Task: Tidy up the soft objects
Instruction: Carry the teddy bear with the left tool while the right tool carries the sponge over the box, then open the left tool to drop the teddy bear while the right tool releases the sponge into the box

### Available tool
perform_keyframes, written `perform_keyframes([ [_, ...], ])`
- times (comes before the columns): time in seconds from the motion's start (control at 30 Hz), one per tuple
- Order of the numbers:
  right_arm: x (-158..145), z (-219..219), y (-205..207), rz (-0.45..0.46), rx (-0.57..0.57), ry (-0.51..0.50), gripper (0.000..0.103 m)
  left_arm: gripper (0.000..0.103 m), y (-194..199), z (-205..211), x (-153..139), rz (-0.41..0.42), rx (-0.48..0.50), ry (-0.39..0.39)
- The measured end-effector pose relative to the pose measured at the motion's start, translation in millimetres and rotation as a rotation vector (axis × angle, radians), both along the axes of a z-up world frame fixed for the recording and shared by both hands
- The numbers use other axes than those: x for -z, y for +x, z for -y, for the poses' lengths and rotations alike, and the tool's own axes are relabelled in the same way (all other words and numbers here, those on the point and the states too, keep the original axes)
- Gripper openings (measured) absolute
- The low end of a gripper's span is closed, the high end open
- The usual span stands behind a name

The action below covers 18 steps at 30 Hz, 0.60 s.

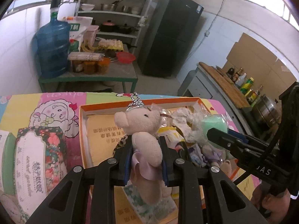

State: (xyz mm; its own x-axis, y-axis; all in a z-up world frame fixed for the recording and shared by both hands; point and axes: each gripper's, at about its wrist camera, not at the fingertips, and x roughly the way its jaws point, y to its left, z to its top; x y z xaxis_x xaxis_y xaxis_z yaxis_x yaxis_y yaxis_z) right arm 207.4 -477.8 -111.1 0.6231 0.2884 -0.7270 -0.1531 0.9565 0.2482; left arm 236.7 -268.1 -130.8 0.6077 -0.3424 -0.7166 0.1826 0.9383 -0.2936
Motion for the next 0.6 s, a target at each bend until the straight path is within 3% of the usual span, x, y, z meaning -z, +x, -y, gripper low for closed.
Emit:
perform_keyframes([
  [0.37, 21, 0, 17, -0.048, -0.018, 0.01, 0.041, 0.026, 23, 3, 22, -0.059, -0.013, -0.025],
  [0.6, 30, -3, 20, -0.071, -0.016, -0.025, 0.044, 0.034, 29, 5, 37, -0.099, -0.016, -0.034],
])
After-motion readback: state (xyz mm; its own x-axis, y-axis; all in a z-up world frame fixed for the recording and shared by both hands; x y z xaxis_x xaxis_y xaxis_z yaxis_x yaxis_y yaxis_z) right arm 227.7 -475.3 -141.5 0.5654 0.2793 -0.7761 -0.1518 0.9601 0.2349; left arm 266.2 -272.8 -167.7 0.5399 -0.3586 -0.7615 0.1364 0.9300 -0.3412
